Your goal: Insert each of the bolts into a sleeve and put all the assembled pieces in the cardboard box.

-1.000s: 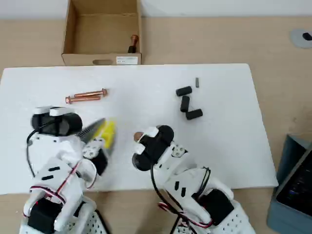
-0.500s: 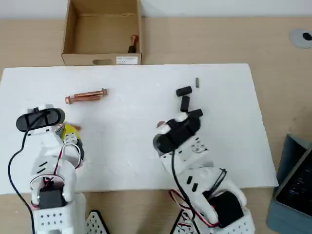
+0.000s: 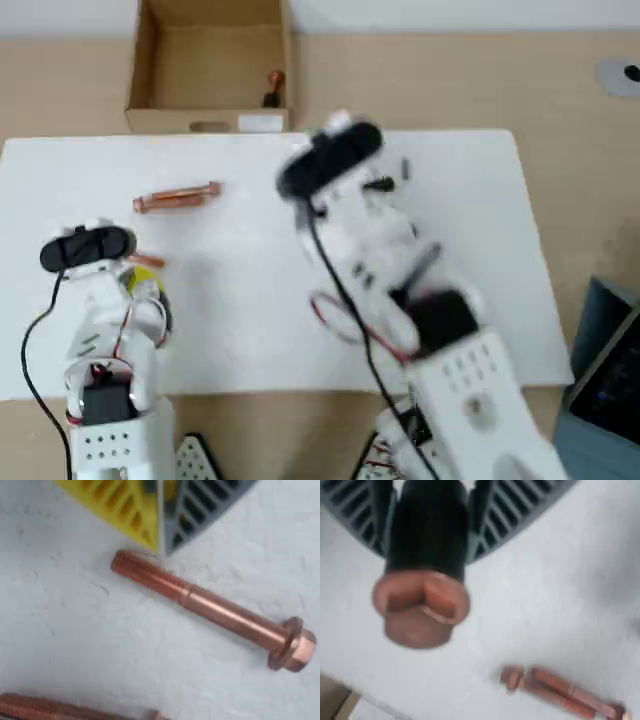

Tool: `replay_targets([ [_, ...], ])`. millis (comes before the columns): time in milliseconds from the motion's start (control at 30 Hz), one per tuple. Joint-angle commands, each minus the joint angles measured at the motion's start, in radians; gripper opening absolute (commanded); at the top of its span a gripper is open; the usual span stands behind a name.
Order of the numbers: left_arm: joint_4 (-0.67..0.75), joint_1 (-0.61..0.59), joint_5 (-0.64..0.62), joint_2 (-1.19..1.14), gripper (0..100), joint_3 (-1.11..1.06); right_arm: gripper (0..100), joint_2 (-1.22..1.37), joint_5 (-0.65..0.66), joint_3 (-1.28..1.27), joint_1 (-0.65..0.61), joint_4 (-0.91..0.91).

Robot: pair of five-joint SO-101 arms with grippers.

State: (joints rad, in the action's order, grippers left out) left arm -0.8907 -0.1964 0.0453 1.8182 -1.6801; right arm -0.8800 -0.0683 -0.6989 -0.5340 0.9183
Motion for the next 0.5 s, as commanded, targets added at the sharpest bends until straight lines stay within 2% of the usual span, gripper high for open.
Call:
replay_targets([
  [0, -0.003, 0.003, 0.006, 0.004, 0, -0.012, 0.9, 0.226, 0.0, 0.222, 0.022, -0.101],
  [167, -0.006, 0.003, 0.005, 0.004, 0, -0.012, 0.9, 0.561, 0.0, 0.493, 0.065, -0.19],
  [467, -0.006, 0.002, 0.005, 0.004, 0, -0.012, 0.9, 1.152, 0.025, 1.11, 0.093, -0.195],
])
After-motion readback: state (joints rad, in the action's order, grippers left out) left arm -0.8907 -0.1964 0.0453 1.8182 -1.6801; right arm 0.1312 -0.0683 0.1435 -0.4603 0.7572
